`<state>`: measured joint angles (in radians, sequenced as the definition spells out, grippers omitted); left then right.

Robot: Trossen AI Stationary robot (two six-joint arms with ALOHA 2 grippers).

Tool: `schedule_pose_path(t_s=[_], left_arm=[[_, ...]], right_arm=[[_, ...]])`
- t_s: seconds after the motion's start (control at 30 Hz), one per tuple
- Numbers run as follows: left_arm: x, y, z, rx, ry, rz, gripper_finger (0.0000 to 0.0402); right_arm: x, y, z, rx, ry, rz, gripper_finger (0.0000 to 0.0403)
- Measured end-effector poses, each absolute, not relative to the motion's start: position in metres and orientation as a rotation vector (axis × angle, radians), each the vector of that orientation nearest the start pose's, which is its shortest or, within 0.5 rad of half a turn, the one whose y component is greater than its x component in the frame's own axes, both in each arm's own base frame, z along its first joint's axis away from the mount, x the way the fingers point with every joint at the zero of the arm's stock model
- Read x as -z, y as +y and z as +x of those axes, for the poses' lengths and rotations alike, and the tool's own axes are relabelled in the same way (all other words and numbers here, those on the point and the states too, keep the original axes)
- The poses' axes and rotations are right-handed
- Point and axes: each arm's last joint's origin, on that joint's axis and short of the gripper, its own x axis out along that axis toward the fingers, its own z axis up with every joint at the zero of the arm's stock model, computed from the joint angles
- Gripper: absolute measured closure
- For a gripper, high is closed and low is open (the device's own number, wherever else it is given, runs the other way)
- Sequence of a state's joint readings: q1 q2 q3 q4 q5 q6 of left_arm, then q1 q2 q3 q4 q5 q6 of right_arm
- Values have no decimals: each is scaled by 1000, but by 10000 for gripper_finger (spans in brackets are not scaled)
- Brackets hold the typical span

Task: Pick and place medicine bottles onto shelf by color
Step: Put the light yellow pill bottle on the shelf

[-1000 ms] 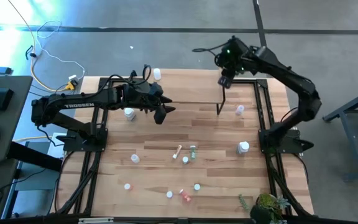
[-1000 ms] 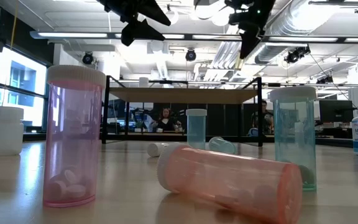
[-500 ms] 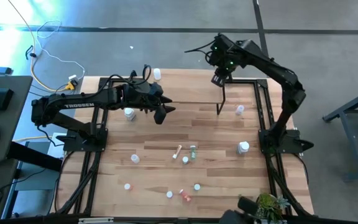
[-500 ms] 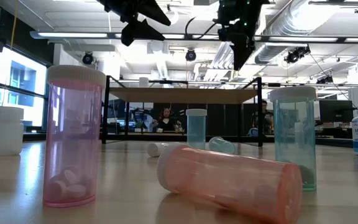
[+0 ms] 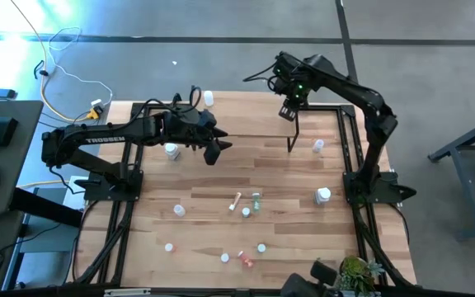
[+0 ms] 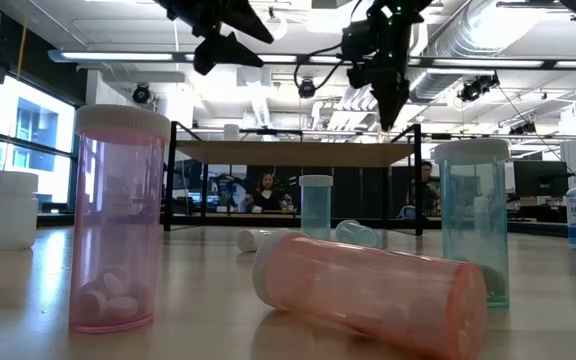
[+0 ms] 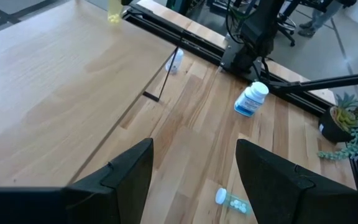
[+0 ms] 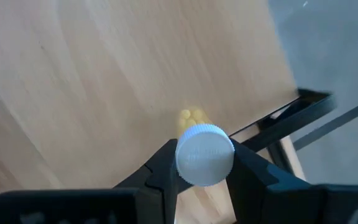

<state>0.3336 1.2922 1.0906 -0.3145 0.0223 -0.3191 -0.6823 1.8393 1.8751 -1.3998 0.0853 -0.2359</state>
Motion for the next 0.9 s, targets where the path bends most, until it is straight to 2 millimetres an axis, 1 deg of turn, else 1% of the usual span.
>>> schedule_pose_path(t_s=[0.23, 0.37, 0.9], left_arm=[[-319, 92, 268, -385, 465, -402, 184], [-319, 92, 268, -385, 465, -402, 184], [-319, 92, 268, -381, 467, -387, 184]], right_arm=[[-332, -224, 272, 483, 1394, 215, 308], [-331, -223, 272, 458, 1384, 258, 308], [-331, -219, 269, 449, 1417, 307, 308]])
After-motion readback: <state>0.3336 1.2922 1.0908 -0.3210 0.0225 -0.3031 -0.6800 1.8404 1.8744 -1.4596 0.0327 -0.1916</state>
